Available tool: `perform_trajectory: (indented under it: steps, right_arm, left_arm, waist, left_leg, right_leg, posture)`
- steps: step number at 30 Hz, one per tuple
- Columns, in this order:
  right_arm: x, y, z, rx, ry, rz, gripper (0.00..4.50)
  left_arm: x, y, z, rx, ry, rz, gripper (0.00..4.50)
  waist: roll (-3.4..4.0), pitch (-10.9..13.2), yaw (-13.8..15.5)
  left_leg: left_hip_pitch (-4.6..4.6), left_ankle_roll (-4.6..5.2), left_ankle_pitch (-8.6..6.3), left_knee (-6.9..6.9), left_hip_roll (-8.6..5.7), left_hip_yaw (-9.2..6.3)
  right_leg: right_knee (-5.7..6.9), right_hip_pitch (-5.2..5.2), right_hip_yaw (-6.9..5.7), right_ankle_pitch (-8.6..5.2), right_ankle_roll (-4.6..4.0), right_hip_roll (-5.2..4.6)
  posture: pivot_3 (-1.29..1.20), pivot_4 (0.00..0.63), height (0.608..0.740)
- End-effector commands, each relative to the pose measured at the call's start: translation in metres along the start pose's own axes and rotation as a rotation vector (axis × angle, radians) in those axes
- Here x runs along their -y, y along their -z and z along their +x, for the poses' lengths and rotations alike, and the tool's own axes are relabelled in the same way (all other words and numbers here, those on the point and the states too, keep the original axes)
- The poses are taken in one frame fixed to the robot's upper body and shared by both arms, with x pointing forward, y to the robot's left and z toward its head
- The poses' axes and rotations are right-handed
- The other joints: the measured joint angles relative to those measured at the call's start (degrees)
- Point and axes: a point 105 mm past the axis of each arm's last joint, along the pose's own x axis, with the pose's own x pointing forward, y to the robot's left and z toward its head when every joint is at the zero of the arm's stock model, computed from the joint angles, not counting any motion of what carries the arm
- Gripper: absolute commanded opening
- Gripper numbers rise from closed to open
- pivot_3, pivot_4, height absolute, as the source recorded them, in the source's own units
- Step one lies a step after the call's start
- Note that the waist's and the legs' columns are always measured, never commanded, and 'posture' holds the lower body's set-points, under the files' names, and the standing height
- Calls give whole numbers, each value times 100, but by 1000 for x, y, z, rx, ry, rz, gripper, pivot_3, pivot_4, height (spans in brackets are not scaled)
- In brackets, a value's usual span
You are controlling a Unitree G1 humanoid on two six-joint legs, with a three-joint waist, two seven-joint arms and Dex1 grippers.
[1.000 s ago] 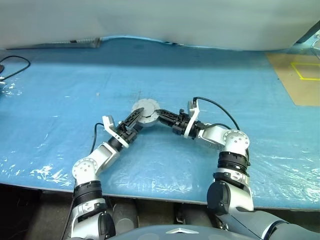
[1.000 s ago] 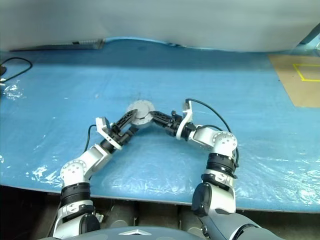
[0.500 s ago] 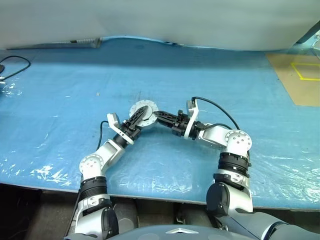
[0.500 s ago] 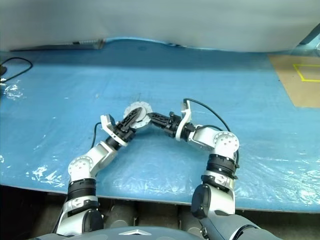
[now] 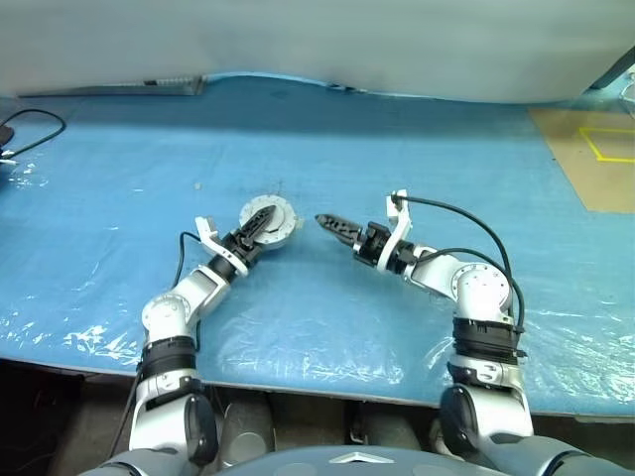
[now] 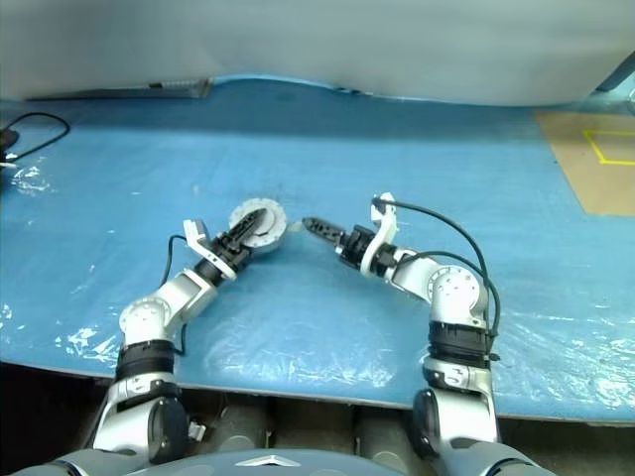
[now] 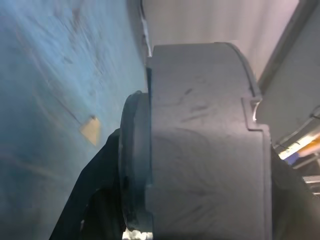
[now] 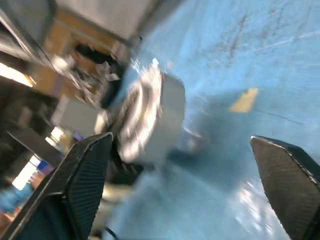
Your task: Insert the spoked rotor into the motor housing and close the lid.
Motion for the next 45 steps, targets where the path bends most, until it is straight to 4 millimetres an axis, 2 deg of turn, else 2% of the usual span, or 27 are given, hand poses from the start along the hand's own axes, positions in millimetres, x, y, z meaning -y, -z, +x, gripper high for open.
perform_trajectory:
  steps: [1, 4, 7, 10, 15, 21, 23, 24, 27, 28, 38, 40, 42, 45]
  right_arm:
    - [-9, 2, 4, 8, 9, -306, 4500]
    - [-5, 4, 6, 30, 55, -495, 4500]
    - [-1, -5, 7, 134, 122, -695, 4500]
    - [4, -9, 5, 190, 172, -824, 4500]
    - [18, -1, 3, 170, 223, -829, 4500]
    - [29, 8, -1, 135, 273, -807, 4500]
    - [29, 10, -1, 129, 273, -809, 4500]
    - [29, 11, -1, 127, 273, -810, 4500]
    - [27, 11, -1, 125, 270, -809, 4500]
    - [27, 11, -1, 125, 268, -807, 4500]
    - [21, 19, -4, 96, 186, -727, 4500]
    - [22, 22, -4, 82, 179, -716, 4500]
    - [21, 23, -5, 77, 165, -714, 4500]
    - [18, 24, -6, 88, 136, -722, 4500]
  left_arm:
    - [9, -24, 19, 26, 1, 78, 2432]
    - [4, -38, 31, 32, -55, 122, 2431]
    - [1, -49, 44, 47, -100, 167, 2431]
    - [1, -56, 56, 54, -140, 222, 2431]
    - [-5, -59, 68, 74, -241, 286, 2431]
    - [-16, -60, 70, 96, -370, 306, 2431]
    - [-21, -54, 68, 57, -389, 317, 3150]
    - [-23, -53, 66, 38, -396, 323, 3359]
    - [-32, -53, 56, -3, -423, 330, 4348]
    - [-35, -54, 51, -17, -435, 332, 4453]
    - [-70, -59, -35, -269, -552, 403, 4453]
    - [-76, -55, -54, -335, -596, 476, 4453]
    - [-81, -49, -74, -426, -640, 634, 4453]
    - [-72, -35, -88, -493, -579, 835, 4453]
  waist:
    - [-2, 1, 36]
    - [-11, 6, 51]
    - [-16, 10, 55]
    - [-22, 13, 57]
    - [-34, 20, 54]
    - [-36, 21, 39]
    - [-36, 21, 39]
    - [-36, 21, 43]
    - [-36, 21, 34]
    - [-36, 21, 27]
    - [-20, 12, -146]
    - [-10, 4, -188]
    - [0, -1, -245]
    - [22, -15, -281]
  left_leg:
    - [0, 0, 0, 2, -1, -2]
    - [-2, 0, 0, 17, -1, -8]
    - [-9, 0, 0, 32, -3, -12]
    - [-18, 1, 0, 42, -5, -21]
    - [-24, 1, 0, 46, -6, -33]
    - [-20, 1, 0, 47, -6, -42]
    - [-8, 1, 0, 47, -5, -43]
    - [-4, 1, 0, 47, -5, -43]
    - [15, 1, 0, 48, -6, -42]
    - [28, 2, 0, 48, -6, -42]
    - [56, 2, -1, 36, 4, -15]
    - [72, 3, -1, 31, 6, -6]
    - [93, 3, -2, 18, 6, 8]
    - [141, 6, -4, -23, 7, 30]
  right_leg:
    - [2, 1, -1, 0, 0, -1]
    - [2, 4, 0, 3, 5, 0]
    - [2, 7, -2, 6, 9, -2]
    - [2, 7, -5, 9, 10, -2]
    - [2, 9, -10, 12, 7, -2]
    - [5, 18, -17, 15, 1, -1]
    - [7, 26, -17, 15, 0, -1]
    - [7, 29, -16, 16, -1, -1]
    - [6, 48, -12, 15, -2, -3]
    - [6, 57, -11, 14, -3, -3]
    - [7, 74, 0, 2, -50, -2]
    - [5, 85, 5, 0, -54, -3]
    - [3, 95, 13, -2, -57, -5]
    - [-6, 114, 31, -12, -64, -4]
  posture:
    - [0, 150, 740]
    - [0, 150, 740]
    - [0, 150, 740]
    - [0, 150, 740]
    - [0, 150, 740]
    - [0, 150, 740]
    - [0, 150, 740]
    - [0, 150, 740]
    - [0, 150, 740]
    - [0, 150, 740]
    - [0, 150, 740]
    - [0, 150, 740]
    - [0, 150, 740]
    - [0, 150, 740]
